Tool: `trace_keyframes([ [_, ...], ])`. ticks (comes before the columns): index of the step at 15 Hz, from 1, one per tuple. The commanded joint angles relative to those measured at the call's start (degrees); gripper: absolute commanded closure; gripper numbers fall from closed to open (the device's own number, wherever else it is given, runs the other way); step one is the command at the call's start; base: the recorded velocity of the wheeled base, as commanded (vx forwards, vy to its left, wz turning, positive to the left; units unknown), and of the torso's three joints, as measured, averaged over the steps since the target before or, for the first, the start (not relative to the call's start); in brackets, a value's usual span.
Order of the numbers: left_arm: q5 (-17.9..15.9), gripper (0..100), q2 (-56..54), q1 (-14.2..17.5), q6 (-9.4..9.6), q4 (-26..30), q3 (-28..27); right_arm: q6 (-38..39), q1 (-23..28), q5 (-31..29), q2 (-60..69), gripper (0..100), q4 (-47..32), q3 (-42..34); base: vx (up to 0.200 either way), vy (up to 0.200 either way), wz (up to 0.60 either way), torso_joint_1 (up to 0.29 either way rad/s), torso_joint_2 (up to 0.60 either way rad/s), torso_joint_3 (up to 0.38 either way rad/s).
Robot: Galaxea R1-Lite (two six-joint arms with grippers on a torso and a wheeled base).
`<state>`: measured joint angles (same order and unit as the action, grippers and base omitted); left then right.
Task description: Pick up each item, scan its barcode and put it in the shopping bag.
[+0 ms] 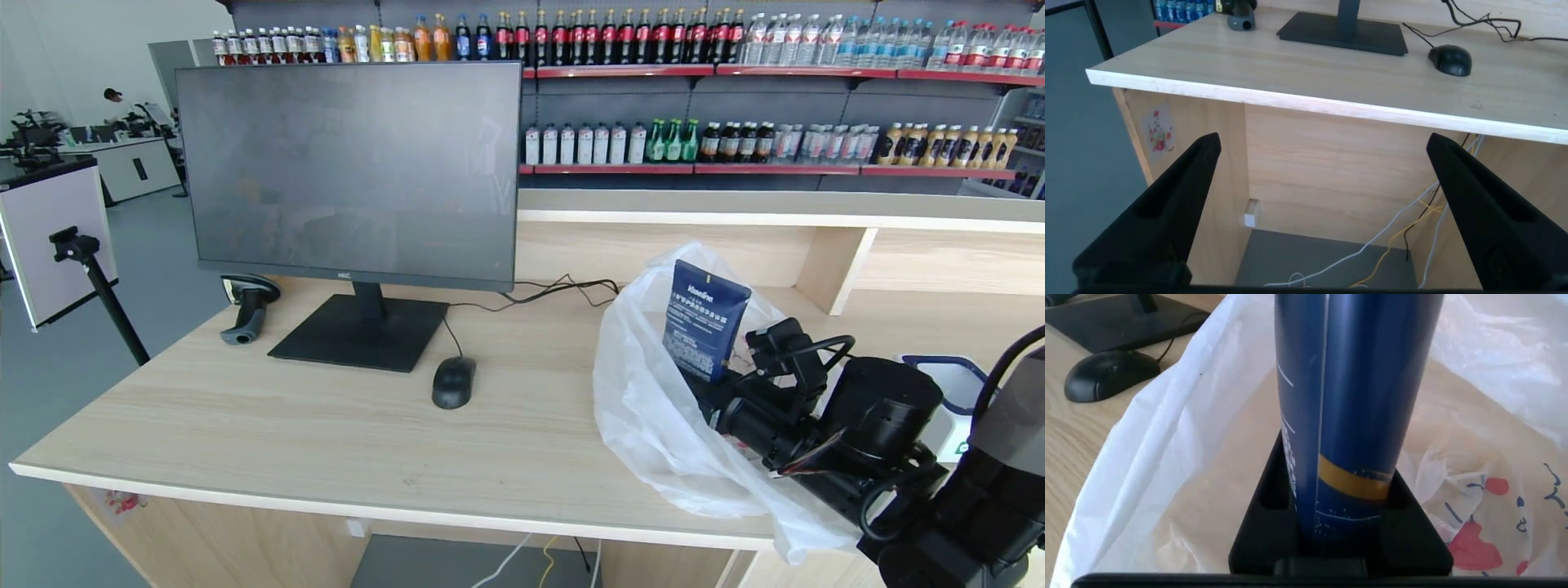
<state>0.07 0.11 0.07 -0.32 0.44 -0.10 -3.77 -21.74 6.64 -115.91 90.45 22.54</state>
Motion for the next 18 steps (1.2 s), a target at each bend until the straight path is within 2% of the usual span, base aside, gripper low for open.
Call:
trace_keyframes([
  [1,0.0,0,0.0,0.0,-0.03,0.0,0.0,0.0,0.0,0.0,-0.4,100,-0.5,-0.3,0.0,0.0,0.0,0.0,0.0,0.0],
  [6,0.0,0,0.0,0.0,-0.03,0.0,0.0,0.1,0.2,0.0,0.8,100,-0.5,-2.2,0.0,0.0,0.0,0.0,0.0,0.0],
  [7,0.0,0,0.0,0.0,-0.03,0.0,0.0,0.1,0.2,0.0,1.1,0,-0.5,-2.4,0.0,0.0,0.0,0.0,0.0,0.0],
  [18,0.0,0,0.0,0.0,-0.03,0.0,0.0,0.1,0.6,-0.1,4.5,0,-0.5,-4.1,0.0,0.0,0.0,0.0,0.0,0.0],
])
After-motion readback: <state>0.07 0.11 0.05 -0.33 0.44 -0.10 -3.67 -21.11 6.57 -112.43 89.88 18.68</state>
